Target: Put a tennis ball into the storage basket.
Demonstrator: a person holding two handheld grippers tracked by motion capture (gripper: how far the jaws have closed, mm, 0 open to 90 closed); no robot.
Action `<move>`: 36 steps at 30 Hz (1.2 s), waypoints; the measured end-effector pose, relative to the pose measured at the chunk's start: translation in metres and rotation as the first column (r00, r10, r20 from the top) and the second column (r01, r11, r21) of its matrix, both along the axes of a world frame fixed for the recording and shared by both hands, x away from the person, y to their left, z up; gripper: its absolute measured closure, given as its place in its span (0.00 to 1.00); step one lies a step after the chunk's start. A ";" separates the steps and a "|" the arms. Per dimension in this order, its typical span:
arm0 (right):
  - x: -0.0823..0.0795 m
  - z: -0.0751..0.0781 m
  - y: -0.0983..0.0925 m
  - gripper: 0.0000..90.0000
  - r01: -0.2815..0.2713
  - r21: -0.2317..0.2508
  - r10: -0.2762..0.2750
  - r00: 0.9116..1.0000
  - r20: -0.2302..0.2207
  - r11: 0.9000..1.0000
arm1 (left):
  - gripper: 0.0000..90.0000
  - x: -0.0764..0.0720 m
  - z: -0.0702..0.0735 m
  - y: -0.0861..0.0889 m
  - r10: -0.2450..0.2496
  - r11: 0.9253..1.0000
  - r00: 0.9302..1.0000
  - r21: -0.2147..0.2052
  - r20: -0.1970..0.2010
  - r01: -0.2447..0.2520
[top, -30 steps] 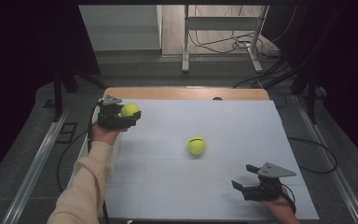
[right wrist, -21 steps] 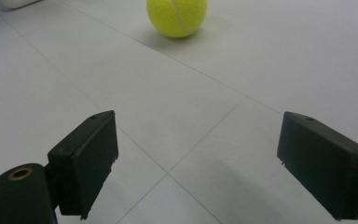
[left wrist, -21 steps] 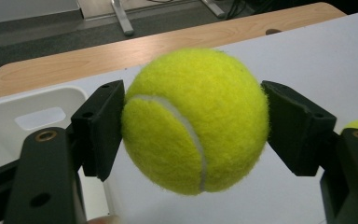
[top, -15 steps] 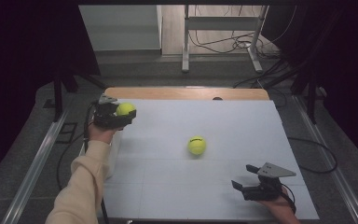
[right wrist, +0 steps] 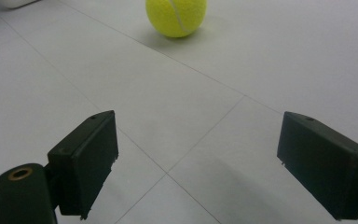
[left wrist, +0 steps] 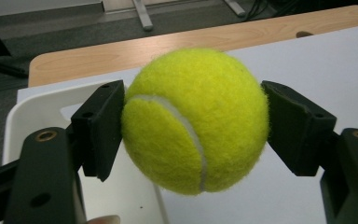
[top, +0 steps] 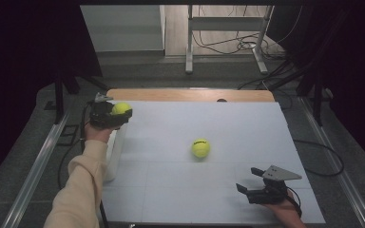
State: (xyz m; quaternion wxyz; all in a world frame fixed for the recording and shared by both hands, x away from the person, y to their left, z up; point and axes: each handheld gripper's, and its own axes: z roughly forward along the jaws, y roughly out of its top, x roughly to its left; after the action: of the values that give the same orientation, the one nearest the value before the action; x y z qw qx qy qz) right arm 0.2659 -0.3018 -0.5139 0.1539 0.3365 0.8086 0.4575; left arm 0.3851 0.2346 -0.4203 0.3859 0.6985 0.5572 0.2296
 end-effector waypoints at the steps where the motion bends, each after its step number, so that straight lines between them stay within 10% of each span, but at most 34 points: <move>1: 0.000 0.000 0.000 0.14 0.000 0.000 0.000 1.000 0.000 1.000 | 0.29 0.001 0.000 0.002 0.006 1.000 1.000 0.000 -0.002 -0.006; 36: 0.001 0.000 -0.002 0.14 0.011 0.002 -0.011 1.000 -0.008 1.000 | 0.29 0.026 -0.006 0.029 0.110 0.991 0.991 0.086 -0.070 -0.104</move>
State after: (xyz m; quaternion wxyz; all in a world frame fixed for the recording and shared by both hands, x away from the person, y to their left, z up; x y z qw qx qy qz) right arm 0.2669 -0.3038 -0.5142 0.1530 0.3428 0.8069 0.4561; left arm 0.4109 0.2640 -0.4261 0.3227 0.6911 0.5979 0.2463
